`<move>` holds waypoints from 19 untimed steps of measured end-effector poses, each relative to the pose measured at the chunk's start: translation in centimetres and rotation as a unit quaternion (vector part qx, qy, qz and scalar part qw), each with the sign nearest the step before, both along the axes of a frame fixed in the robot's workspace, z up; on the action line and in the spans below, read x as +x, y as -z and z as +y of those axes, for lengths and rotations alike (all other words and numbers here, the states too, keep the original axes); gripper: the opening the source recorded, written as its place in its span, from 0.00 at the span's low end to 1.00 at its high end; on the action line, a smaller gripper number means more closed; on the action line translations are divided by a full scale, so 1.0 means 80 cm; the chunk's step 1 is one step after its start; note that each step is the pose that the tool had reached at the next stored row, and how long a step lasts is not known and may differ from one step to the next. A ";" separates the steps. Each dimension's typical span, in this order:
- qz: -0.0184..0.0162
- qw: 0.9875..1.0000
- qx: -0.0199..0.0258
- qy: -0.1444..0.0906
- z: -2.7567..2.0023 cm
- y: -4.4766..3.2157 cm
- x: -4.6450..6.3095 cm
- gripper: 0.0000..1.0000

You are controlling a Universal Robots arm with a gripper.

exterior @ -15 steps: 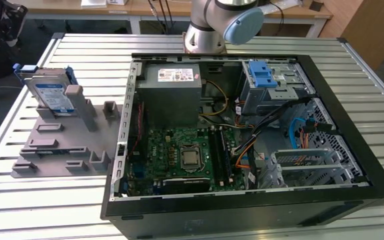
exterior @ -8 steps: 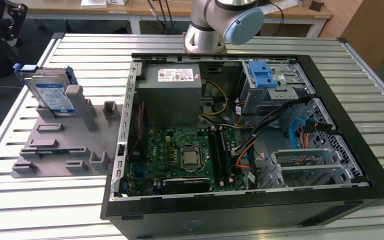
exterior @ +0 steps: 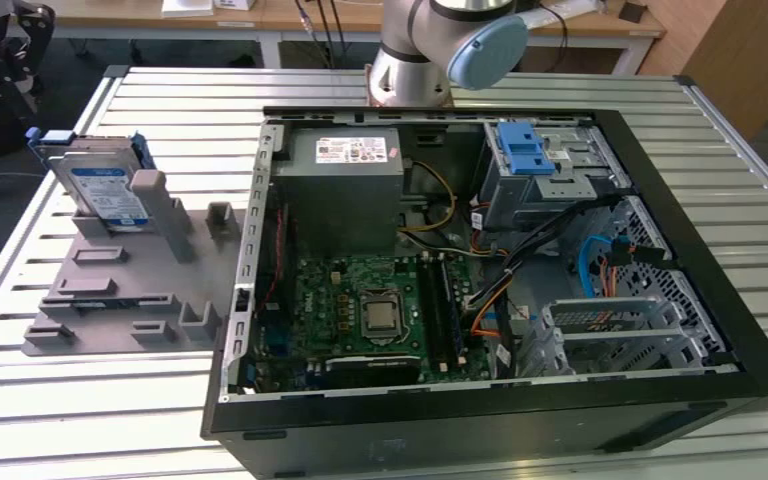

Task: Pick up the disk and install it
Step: 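Pick up the disk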

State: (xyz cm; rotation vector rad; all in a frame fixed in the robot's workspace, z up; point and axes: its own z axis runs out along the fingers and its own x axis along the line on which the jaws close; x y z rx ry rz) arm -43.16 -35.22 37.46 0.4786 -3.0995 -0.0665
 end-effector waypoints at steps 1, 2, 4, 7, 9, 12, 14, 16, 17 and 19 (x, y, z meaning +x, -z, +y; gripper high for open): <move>0.000 1.000 0.000 -0.008 0.0000 0.0001 0.000 0.11; 0.000 1.000 0.000 -0.016 0.0000 0.0002 0.000 0.11; 0.000 1.000 0.000 -0.031 0.0000 0.0004 0.000 0.11; 0.000 0.999 0.000 -0.054 0.0000 0.0006 0.000 0.11; 0.000 0.998 0.000 -0.068 0.0000 0.0007 0.000 0.11; 0.000 0.996 0.000 -0.089 0.0000 0.0009 0.000 0.11; 0.000 0.995 0.000 -0.104 0.0000 0.0009 0.000 0.11; 0.000 0.993 0.000 -0.117 0.0000 0.0010 0.000 0.11; 0.000 0.992 0.000 -0.124 0.0000 0.0011 0.000 0.11; 0.000 0.990 0.000 -0.139 0.0000 0.0012 0.000 0.11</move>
